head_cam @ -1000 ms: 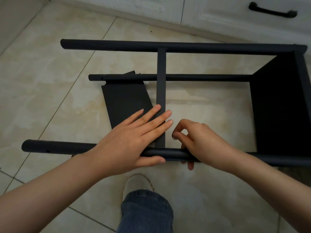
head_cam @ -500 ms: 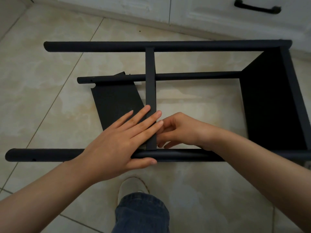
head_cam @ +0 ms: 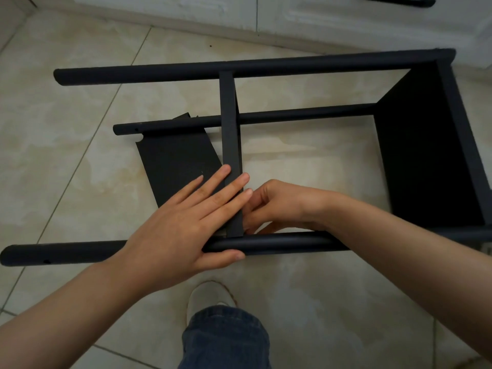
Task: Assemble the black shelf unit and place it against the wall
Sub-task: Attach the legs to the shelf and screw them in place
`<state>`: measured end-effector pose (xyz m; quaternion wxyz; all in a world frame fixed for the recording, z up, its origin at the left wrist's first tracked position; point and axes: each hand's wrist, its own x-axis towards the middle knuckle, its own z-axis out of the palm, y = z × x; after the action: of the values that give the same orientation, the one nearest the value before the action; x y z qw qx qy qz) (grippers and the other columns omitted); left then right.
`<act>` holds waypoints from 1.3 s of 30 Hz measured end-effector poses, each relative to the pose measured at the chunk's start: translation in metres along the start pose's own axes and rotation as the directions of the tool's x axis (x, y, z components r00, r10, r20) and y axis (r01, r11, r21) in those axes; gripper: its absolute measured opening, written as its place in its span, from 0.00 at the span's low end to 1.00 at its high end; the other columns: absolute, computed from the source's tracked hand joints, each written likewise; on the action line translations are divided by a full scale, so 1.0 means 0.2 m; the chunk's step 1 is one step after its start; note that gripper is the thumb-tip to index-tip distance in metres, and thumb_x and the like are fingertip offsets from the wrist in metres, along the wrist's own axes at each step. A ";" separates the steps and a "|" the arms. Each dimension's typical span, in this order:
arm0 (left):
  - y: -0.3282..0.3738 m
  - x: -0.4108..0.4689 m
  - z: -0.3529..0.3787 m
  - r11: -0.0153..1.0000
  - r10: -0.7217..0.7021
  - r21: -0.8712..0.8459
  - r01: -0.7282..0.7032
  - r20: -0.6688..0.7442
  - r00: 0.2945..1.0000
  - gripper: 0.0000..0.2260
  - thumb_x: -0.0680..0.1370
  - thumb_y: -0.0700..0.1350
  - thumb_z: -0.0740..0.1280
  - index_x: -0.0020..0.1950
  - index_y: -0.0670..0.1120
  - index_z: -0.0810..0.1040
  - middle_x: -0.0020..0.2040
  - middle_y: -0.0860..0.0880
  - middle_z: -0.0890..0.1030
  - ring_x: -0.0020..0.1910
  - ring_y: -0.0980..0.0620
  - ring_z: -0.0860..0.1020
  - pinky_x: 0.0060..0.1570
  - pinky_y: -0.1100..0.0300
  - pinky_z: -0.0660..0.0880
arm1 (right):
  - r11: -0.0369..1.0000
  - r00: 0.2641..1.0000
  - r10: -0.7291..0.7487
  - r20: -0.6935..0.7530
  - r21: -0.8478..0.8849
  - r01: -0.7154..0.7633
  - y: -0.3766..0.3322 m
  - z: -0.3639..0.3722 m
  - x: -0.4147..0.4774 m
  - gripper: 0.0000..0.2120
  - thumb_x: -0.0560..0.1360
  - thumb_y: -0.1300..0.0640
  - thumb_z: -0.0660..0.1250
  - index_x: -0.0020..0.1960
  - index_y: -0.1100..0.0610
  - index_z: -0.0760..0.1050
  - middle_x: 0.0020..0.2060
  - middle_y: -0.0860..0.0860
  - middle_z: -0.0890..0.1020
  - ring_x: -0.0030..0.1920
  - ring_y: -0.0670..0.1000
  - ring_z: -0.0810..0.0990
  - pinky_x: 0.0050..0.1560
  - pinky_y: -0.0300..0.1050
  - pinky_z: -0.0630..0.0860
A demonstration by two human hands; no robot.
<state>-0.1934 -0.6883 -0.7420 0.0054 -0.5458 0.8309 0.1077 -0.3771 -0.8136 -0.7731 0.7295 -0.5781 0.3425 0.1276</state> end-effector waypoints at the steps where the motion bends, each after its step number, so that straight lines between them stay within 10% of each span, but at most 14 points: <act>1: 0.00 0.00 0.00 1.000 -0.002 0.000 0.002 0.002 1.000 0.36 0.81 0.69 0.50 0.82 0.48 0.54 0.83 0.50 0.54 0.82 0.49 0.48 0.77 0.49 0.52 | 1.000 1.000 0.011 0.013 0.023 -0.011 0.00 0.00 0.00 0.05 0.76 0.62 0.70 0.50 0.62 0.83 0.47 0.58 0.86 0.47 0.48 0.83 0.54 0.43 0.80; 15: 0.01 0.01 -0.01 0.999 -0.009 -0.043 0.009 -0.001 1.000 0.37 0.79 0.69 0.53 0.81 0.48 0.55 0.82 0.49 0.56 0.82 0.48 0.51 0.74 0.46 0.56 | 0.986 0.947 0.134 0.293 0.062 -0.158 -0.03 -0.06 0.08 0.06 0.79 0.63 0.66 0.50 0.58 0.81 0.44 0.52 0.84 0.47 0.49 0.80 0.52 0.41 0.77; 39: 0.01 -0.01 0.01 0.999 -0.006 -0.045 0.006 0.002 1.000 0.38 0.78 0.69 0.56 0.81 0.47 0.56 0.82 0.49 0.56 0.82 0.47 0.51 0.74 0.46 0.57 | 0.985 0.949 0.127 0.288 0.078 -0.155 0.00 -0.04 0.11 0.15 0.79 0.63 0.66 0.62 0.71 0.75 0.50 0.59 0.80 0.51 0.54 0.77 0.58 0.48 0.75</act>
<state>-0.1951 -0.6864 -0.7427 -0.0059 -0.5483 0.8266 0.1268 -0.3643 -0.8252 -0.7880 0.7877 -0.4909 0.2815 0.2434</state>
